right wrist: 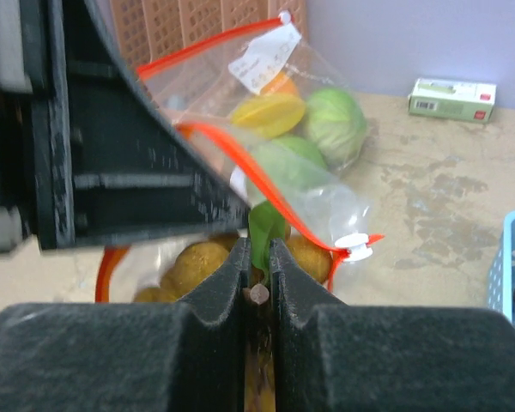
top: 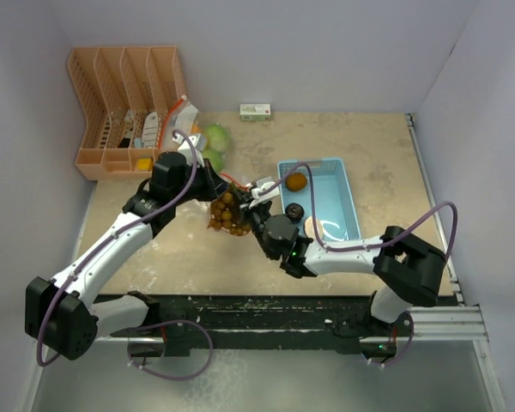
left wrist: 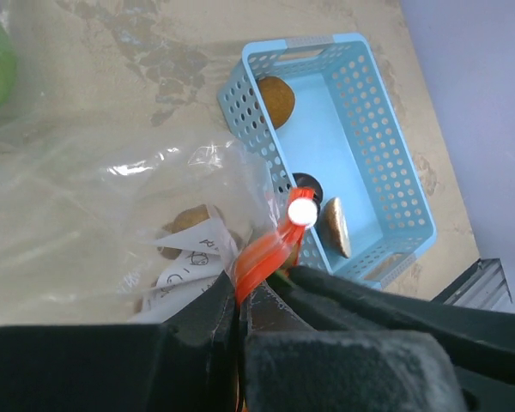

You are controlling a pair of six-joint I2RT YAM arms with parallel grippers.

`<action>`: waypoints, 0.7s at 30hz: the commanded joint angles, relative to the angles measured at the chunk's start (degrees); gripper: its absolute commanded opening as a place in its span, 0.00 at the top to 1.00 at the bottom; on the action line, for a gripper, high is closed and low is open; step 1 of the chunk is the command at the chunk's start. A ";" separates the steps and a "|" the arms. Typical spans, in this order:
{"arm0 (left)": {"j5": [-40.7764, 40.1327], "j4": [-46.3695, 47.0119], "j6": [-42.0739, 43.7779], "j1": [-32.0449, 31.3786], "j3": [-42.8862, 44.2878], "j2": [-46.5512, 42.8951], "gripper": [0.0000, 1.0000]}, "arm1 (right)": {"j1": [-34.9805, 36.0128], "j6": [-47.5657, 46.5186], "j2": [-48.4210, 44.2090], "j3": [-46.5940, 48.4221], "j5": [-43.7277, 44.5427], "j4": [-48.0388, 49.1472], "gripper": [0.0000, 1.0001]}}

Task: Place the food in the zip-top bag and seal the zipper
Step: Place the fake fruit in the zipper food storage bag.

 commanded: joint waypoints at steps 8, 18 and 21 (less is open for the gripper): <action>4.18 1.81 -0.27 -0.59 9.14 4.43 1.00 | 0.90 1.77 -5.23 -3.02 -6.03 -3.43 0.63; 4.06 4.12 -2.19 -0.60 3.19 1.87 1.00 | 0.89 3.31 -9.28 3.50 -2.12 -15.90 0.40; 3.69 4.06 -2.06 -0.59 3.01 1.72 1.00 | 0.89 3.82 -12.84 3.05 -4.94 -18.30 0.34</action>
